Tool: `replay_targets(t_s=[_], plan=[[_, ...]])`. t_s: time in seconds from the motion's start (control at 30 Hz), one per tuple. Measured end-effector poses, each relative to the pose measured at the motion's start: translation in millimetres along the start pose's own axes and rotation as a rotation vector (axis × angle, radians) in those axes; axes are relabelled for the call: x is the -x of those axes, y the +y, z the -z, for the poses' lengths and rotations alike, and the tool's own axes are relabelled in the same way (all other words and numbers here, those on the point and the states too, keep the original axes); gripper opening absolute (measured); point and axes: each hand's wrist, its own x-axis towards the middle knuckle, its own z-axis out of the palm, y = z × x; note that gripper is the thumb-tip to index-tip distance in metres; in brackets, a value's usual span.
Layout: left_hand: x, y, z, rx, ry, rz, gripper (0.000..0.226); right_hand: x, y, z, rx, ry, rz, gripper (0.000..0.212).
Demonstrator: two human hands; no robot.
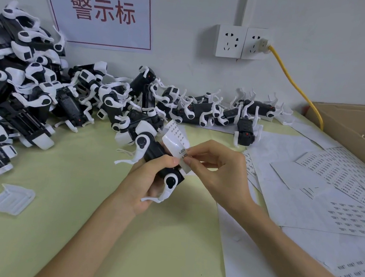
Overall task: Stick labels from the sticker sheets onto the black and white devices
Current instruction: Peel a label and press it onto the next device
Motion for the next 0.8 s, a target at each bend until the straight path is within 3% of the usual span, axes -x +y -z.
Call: replay_targets(t_s=[0.2,0.33,0.4,0.47,0.53,0.6,0.67,0.8], plan=[[-5,-3,3,-0.020,0.047,0.014,0.019,-1,-1,-1,0.068,-0.030,-0.019,0.023],[-5,-2,4,-0.055,0.092,0.026,0.051,-2,-3,0,0.083,-0.117,-0.006,0.023],[-6,-2,4,-0.051,0.105,0.020,0.038,-2,-1,1,0.112,-0.207,0.024,0.015],[-7,-1,4,-0.047,0.143,0.001,0.005,0,0,1,0.122,-0.302,0.029,0.009],[-9,1,7,-0.025,0.222,-0.017,0.016,0,-1,0,0.091,-0.300,0.032,0.008],[-10,5,9,0.023,0.358,-0.025,0.006,-3,-4,2,0.021,-0.214,0.000,0.008],[-11,10,15,0.066,0.525,-0.045,0.011,-8,-8,7,-0.147,-0.129,-0.096,0.011],[-9,20,24,0.206,0.775,-0.240,0.022,-15,-9,16,-0.325,-0.034,-0.232,0.022]])
